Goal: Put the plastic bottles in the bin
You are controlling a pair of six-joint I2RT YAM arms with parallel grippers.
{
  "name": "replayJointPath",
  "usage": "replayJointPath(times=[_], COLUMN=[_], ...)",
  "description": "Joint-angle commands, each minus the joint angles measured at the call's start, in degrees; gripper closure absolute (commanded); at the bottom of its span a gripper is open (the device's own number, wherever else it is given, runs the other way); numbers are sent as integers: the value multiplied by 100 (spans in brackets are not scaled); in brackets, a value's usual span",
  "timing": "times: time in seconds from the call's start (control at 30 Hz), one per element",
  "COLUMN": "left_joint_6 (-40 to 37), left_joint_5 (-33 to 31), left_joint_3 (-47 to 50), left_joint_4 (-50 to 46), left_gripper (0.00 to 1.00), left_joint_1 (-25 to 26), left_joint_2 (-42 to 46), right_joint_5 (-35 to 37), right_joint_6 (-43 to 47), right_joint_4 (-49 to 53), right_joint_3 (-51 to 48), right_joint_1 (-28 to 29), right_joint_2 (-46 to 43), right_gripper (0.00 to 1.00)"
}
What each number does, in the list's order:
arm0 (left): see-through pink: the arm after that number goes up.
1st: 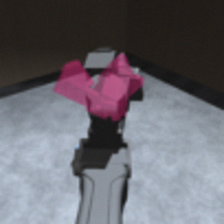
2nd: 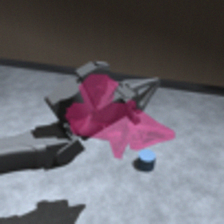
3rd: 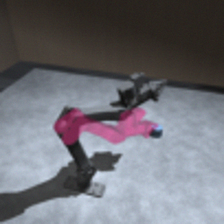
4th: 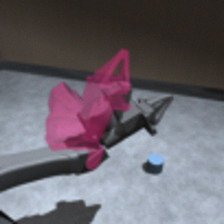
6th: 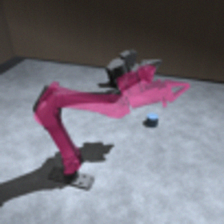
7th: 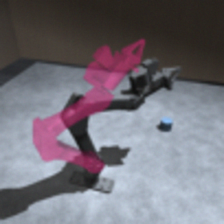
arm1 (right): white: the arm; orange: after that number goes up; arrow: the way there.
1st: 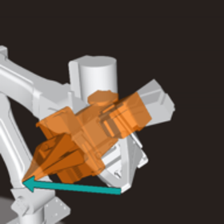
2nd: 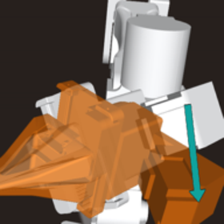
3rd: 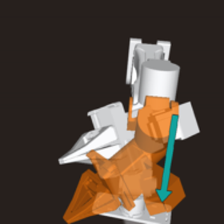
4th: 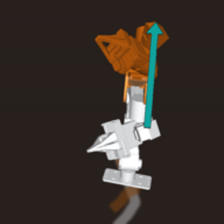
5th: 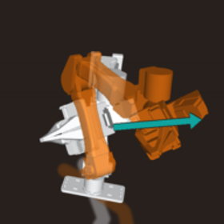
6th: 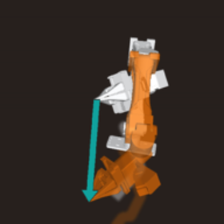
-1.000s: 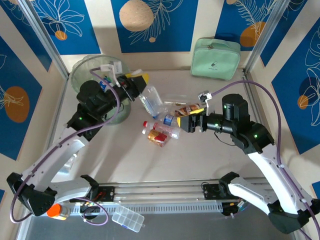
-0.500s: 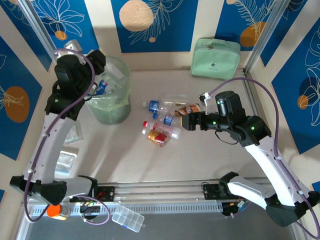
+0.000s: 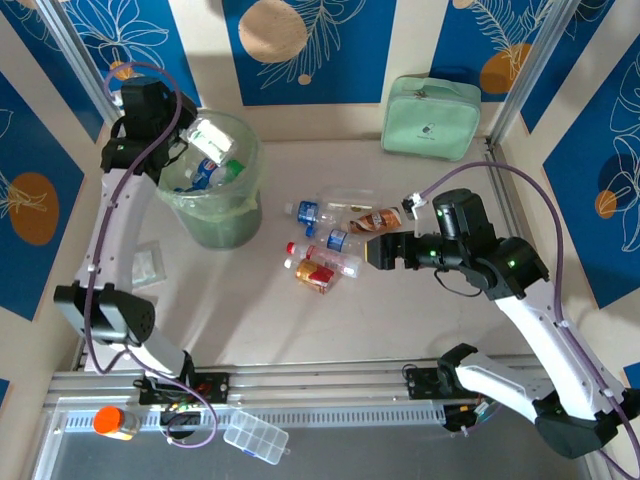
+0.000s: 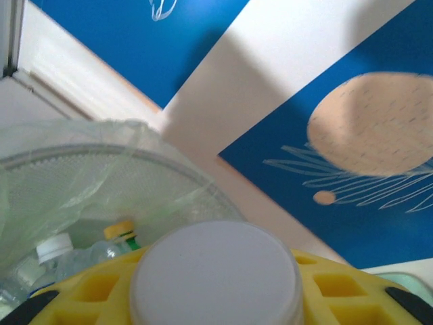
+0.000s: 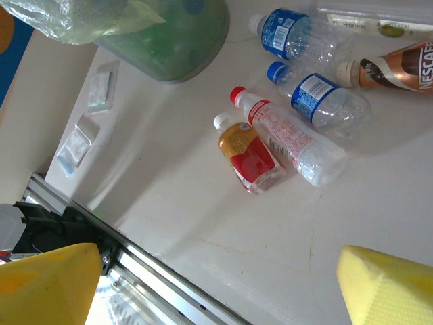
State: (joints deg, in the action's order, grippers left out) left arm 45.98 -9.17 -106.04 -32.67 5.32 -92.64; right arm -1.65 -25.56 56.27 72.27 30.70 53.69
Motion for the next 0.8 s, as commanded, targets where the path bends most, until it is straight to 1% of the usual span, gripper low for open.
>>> replayJointPath(times=[0.0,0.13,0.17,0.33,0.47,0.67,0.7,0.77], left_joint_6=[-271,-210,-150,-12,74,167,176,179], left_joint_5=[244,737,763,605,611,741,728,664], left_joint_3=[-259,-343,-362,-356,-414,-180,-127,17], left_joint_4=[-346,-432,-474,-427,-250,-13,-52,-91], left_gripper=[100,100,100,100,100,100,99,91], left_joint_1=[-58,-67,-66,-66,-67,-25,-22,-22], left_joint_2=[-136,-522,-609,-920,-1170,-1456,-1499,-1520], right_joint_5=[42,98,119,106,130,163,165,152], right_joint_6=[-148,-195,-195,-168,-142,-100,-98,-94], right_joint_4=[171,237,244,262,262,262,262,244], right_joint_3=[-98,-160,-167,-169,-178,-156,-165,-169], right_joint_1=[63,140,156,183,217,252,256,261], right_joint_2=[-113,-140,-139,-98,-70,-34,-34,-30], right_gripper=[10,10,10,10,10,10,10,9])
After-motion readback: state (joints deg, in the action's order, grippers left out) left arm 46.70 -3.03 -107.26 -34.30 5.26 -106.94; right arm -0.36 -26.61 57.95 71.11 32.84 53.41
